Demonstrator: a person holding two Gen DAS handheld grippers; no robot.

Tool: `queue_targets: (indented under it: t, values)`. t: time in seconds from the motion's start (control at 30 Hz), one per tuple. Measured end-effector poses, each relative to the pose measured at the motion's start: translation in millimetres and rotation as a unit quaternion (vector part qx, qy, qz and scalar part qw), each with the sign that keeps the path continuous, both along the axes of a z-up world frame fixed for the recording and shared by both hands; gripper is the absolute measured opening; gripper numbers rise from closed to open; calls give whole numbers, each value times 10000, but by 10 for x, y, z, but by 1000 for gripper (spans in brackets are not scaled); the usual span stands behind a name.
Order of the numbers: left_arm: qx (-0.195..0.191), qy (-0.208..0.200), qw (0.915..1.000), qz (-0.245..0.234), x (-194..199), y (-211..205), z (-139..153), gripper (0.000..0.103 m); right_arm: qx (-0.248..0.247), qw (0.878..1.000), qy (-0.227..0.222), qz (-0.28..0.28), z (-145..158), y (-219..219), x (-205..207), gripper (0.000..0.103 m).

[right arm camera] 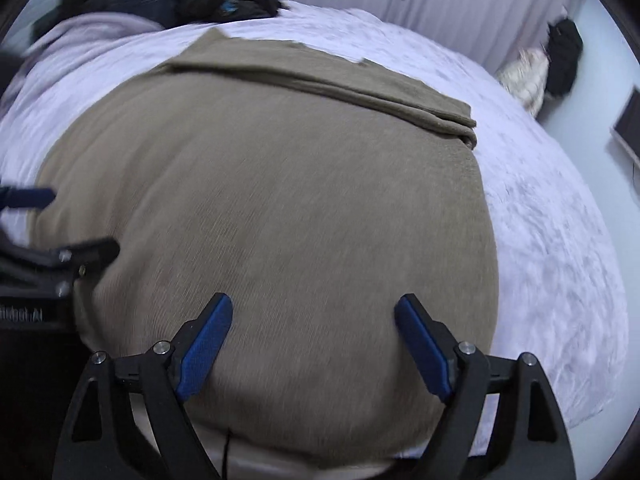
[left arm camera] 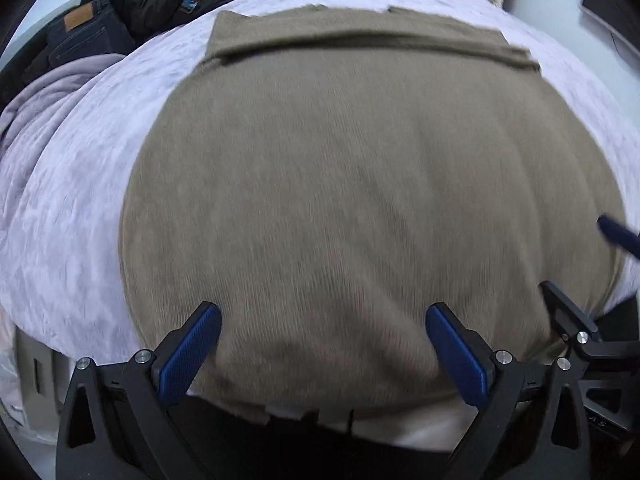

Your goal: Fold small clothes

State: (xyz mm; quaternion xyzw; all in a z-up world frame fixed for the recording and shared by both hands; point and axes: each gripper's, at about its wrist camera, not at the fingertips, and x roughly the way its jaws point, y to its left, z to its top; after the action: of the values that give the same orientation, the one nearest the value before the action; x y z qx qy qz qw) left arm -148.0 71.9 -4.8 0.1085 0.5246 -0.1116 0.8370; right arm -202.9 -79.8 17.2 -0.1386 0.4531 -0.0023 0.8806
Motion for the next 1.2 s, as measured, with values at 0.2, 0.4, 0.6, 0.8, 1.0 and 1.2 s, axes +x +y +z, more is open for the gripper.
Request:
queue_targets:
  t: [0.2, 0.4, 0.6, 0.8, 1.0, 1.2]
  values:
    - [402, -468, 9964, -588, -314, -2, -1, 103, -1671, 9811, 0, 975, -357, 252, -462, 93]
    - [-224, -1303, 9854, -1068, -232, -73, 400, 103, -1566, 9667, -1191, 1634, 98, 528, -678, 93]
    - [197, -1022, 9774, -1842, 24, -247, 95, 103, -1986, 9442, -866, 2480, -181, 742, -326, 93]
    - [176, -873, 9803, -1765, -72, 255, -35, 103, -1473, 9622, -337, 2267, -241, 123, -425, 95]
    - [63, -807, 9882, -1304, -215, 506, 55, 103, -1969, 9593, -305, 2000, -381, -239, -733, 95]
    - [-561, -1265, 9866, -870, 39, 240, 593, 103, -896, 9772, -709, 1788, 343, -111, -595, 95]
